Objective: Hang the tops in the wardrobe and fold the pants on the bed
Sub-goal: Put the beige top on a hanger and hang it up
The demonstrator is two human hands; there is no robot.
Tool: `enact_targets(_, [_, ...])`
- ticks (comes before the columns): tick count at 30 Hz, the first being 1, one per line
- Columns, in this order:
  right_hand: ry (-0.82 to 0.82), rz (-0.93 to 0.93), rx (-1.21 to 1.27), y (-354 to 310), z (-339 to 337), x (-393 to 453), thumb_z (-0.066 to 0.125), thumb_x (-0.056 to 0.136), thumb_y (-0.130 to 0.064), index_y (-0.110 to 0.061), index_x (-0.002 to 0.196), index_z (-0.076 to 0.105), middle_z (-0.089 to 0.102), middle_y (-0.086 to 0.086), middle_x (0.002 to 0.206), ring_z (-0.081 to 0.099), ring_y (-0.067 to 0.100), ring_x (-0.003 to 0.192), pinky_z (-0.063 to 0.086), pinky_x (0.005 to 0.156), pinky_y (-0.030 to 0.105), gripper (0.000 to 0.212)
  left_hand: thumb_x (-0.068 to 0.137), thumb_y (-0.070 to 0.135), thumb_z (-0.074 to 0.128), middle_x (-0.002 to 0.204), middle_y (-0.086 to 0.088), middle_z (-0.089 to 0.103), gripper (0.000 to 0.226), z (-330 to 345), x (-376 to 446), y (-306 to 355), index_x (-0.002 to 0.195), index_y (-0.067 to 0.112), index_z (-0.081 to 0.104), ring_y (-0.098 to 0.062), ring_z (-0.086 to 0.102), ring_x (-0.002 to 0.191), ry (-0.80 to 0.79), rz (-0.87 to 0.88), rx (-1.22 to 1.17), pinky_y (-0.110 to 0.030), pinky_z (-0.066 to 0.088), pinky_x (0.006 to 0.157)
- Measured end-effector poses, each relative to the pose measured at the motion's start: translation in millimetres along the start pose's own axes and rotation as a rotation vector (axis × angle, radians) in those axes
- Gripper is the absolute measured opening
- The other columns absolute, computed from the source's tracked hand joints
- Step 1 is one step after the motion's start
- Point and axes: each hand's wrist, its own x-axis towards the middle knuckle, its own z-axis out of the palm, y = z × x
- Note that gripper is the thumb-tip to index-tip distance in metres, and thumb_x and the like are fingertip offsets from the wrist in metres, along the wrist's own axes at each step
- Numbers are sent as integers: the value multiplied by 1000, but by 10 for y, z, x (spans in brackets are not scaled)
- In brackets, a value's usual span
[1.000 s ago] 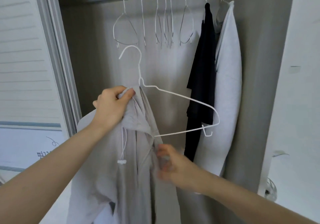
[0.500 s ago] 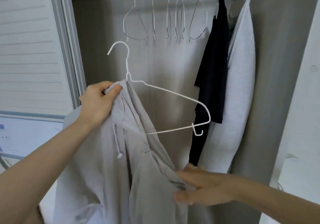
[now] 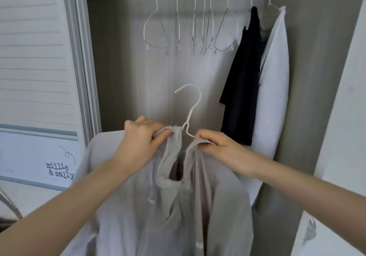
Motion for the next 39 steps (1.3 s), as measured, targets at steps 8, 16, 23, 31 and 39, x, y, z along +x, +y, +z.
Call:
enact_targets(8, [261,-58,175,-165,-323,-31,52,73,-6,-11,63,62,53,-1,68,49,8,70,36,66,20,15,95,30,55,61,-5,52,37,-65,-107,-595,73,2,63,-22,51,62,3,-88,-118,-32,33,61])
enact_targets(16, [214,152,-44,17,-767,-259,66,70,-19,-40,130,38,46,-5,119,49,5,104,41,80,12,70,94,50,44,63,-4,57,46,-85,-213,-1035,69,13,55,-20,55,64,102,-331,-245,-35,47,66])
enact_targets(23, [202,348,91,156,-708,-372,51,92,-37,13,97,58,61,10,88,52,19,85,41,78,27,51,95,39,51,58,3,48,40,-46,-48,-1114,61,20,46,-12,45,58,76,-322,-294,-18,35,59])
enact_targets(31, [374,438,872,-430,-869,-354,51,91,-28,-3,105,73,70,17,111,69,27,100,58,76,35,36,94,34,60,79,-13,61,37,173,540,-1143,74,4,70,-22,58,73,-279,-327,-249,-32,41,68])
enact_targets(39, [146,515,831,-838,-1083,-667,61,86,-19,-5,117,67,64,16,123,66,27,108,54,87,45,35,97,40,53,69,-13,56,49,872,1160,-733,68,1,60,-20,49,66,-359,-356,-262,-31,33,61])
